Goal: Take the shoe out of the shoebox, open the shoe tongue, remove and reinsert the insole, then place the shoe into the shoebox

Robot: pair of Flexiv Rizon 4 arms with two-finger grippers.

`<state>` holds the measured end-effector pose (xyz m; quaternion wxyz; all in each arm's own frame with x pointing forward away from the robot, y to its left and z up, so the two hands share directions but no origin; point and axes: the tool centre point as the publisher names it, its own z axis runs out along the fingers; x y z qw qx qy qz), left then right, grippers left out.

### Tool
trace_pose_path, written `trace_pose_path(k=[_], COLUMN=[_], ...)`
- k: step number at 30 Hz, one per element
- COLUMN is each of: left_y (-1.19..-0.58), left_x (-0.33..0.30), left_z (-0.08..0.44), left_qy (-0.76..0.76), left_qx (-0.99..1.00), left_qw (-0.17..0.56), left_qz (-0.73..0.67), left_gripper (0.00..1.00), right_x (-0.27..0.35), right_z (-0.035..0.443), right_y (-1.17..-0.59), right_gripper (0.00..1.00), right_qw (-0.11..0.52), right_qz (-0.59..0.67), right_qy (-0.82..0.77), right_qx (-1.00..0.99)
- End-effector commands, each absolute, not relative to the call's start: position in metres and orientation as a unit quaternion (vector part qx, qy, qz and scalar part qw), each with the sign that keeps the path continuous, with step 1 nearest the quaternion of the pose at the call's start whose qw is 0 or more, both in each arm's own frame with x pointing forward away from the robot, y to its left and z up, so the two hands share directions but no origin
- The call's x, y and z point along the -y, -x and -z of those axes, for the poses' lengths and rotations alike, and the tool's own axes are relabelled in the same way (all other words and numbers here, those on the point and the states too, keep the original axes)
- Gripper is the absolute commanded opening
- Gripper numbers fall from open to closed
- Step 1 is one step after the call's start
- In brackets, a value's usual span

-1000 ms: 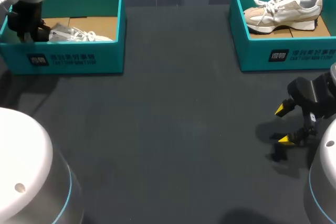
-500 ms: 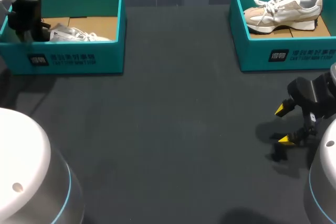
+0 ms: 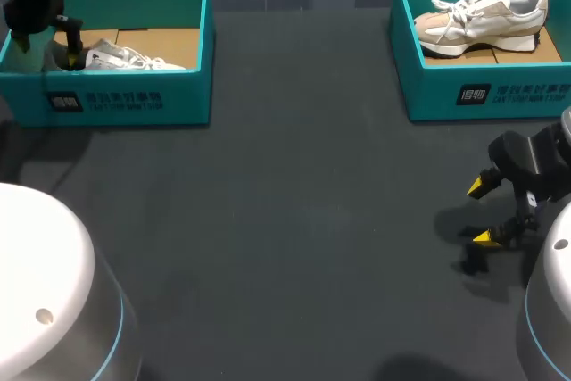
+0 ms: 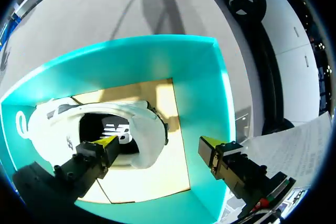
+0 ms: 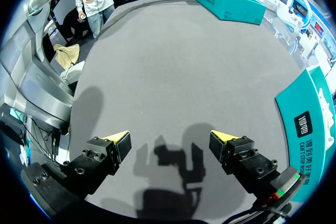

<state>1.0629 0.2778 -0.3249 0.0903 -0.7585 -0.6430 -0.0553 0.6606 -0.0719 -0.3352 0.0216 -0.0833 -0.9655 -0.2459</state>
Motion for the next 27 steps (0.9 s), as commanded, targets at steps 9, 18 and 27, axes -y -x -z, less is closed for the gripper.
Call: trace_pose_path(k=[9,18,27], left_y=[-1.041,-1.031,-1.019], left_x=[-0.28,-0.287,-0.291], left_z=[0.272,0.238,0.201], left_qy=[0.759,0.748,0.749], left_qx=[0.645,0.658,0.658], left_qw=[0.069,0.066,0.05], left_qz=[0.056,0.048,0.054], left_gripper=[1.0,1.0,1.0], right_x=[0.072,0.072,0.072], right_z=[0.335,0.335,0.335], right_y=[-0.659,-0.659,-0.659], right_gripper=[1.0,1.0,1.0], right_qw=[0.02,0.02,0.02], right_qz=[0.245,0.245,0.245], right_qy=[0.083,0.083,0.083], right_qx=[0.966,0.966,0.966])
